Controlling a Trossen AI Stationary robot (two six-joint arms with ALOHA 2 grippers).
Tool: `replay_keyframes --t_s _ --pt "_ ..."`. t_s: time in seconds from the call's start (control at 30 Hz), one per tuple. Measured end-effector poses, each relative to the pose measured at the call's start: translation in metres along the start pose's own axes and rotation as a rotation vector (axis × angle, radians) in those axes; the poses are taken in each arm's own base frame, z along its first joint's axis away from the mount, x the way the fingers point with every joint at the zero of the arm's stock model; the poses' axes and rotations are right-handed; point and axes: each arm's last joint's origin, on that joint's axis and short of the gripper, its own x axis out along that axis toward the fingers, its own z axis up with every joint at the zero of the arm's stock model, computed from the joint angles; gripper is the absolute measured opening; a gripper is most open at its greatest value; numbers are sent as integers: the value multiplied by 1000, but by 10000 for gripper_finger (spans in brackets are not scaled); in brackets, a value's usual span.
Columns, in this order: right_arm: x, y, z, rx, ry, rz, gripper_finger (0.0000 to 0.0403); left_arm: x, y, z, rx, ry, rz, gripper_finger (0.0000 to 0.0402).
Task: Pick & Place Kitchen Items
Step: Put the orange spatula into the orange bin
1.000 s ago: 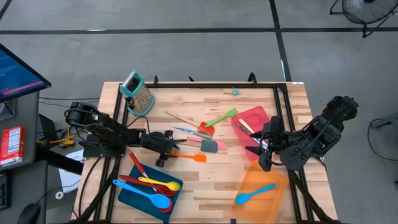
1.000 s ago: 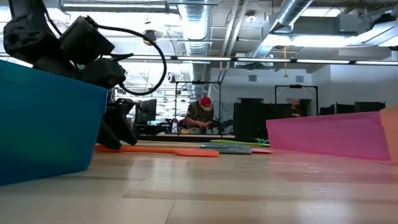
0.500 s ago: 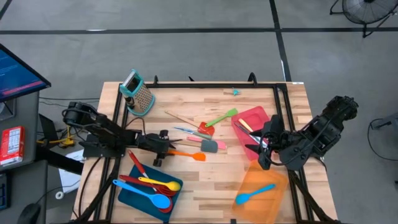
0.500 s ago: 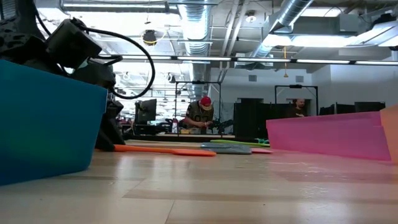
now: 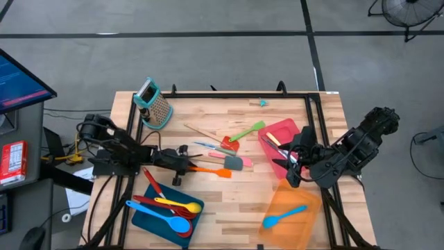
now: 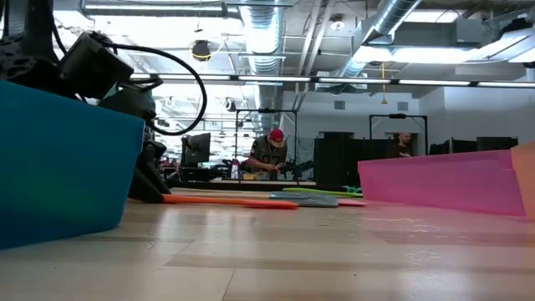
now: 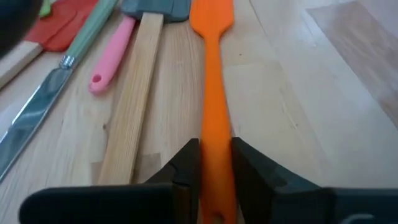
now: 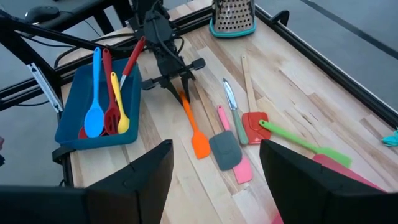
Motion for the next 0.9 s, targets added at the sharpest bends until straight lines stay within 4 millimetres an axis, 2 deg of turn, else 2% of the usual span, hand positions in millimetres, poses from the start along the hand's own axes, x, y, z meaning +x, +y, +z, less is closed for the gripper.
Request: replay_keyframes --t_s 0.23,0.43,0.9 --pt "0 0 0 0 0 0 234 -1 0 -5 -6 -22 12 90" --pt "0 0 0 -12 0 0 234 0 0 -6 -35 -32 15 25" --pt "0 0 0 -22 -2 1 234 -6 2 4 -228 -55 43 25"
